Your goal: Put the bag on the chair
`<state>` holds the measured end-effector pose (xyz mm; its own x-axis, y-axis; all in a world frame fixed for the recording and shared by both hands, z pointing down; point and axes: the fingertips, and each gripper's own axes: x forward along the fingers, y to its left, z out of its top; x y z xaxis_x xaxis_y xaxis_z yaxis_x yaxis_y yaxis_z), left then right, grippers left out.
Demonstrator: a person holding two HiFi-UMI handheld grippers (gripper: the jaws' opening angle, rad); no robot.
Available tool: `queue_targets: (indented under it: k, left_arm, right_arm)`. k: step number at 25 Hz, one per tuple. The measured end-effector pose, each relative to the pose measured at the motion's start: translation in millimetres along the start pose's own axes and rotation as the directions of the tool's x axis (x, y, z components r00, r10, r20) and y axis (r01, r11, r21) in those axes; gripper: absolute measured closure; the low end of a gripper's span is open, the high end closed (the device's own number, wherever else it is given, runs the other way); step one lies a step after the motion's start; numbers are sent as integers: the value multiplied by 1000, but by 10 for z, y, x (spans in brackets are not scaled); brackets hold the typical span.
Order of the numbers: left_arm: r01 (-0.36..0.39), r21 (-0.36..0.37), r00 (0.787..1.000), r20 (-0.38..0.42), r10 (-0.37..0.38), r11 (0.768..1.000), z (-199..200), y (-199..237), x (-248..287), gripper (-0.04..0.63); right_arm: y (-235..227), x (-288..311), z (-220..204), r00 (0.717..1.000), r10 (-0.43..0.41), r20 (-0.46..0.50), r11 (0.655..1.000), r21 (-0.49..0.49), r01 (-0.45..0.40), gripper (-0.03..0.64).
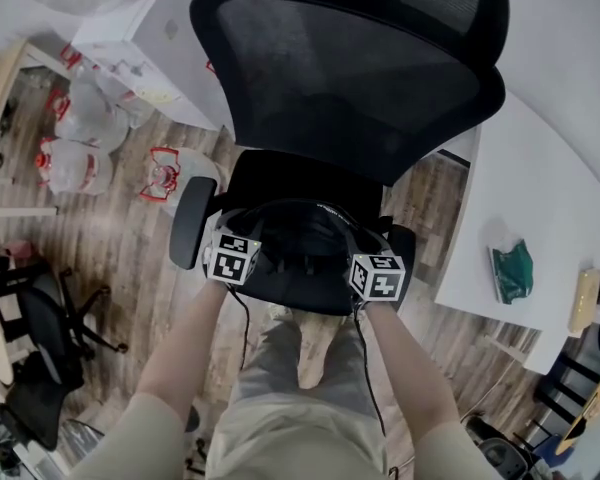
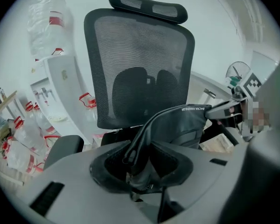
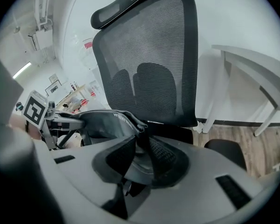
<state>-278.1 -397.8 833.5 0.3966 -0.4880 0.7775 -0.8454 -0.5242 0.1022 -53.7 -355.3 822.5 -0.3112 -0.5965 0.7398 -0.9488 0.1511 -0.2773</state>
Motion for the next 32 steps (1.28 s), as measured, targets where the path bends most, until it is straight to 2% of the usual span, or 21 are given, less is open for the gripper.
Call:
queue_targets:
  k: [4,6,13,18,23,28,32]
  left_arm:
    - [-21,-29,1000,-6,20,999,-17,38,-96,434]
    - [-37,-31,999,4,37,999,16,46,-176,423]
    - [-95,-55,990,100,100,994,297,112,-648,417]
    - [-125,-32,975,179,128,992,576,92,-1090,433]
    - [-149,21,952,274,137,989,961,-95,-1651,468]
    - [-129,44,934,342,107,991,1336,-373,-2193,502]
    - [-138,67,906,412,98,988,1631,-567,-2624,512]
  right_arm:
    - [4,-80,93,1000,-4,-14,1000,-17,4,457]
    - [10,-163,185,1000,-3,-3,1000,-26,3,445]
    - [169,-607,627,995,41,86,997,-65,-36,446]
    - [416,-1080,1043,978,102,181,991,-102,-84,501]
    - [664,-1712,1481,943,163,289,982,-137,-128,555]
    - [930,-2406,1881,887,237,397,966,-196,-171,574]
    - [1106,-2945,2101,837,272,474,952,-262,-161,584]
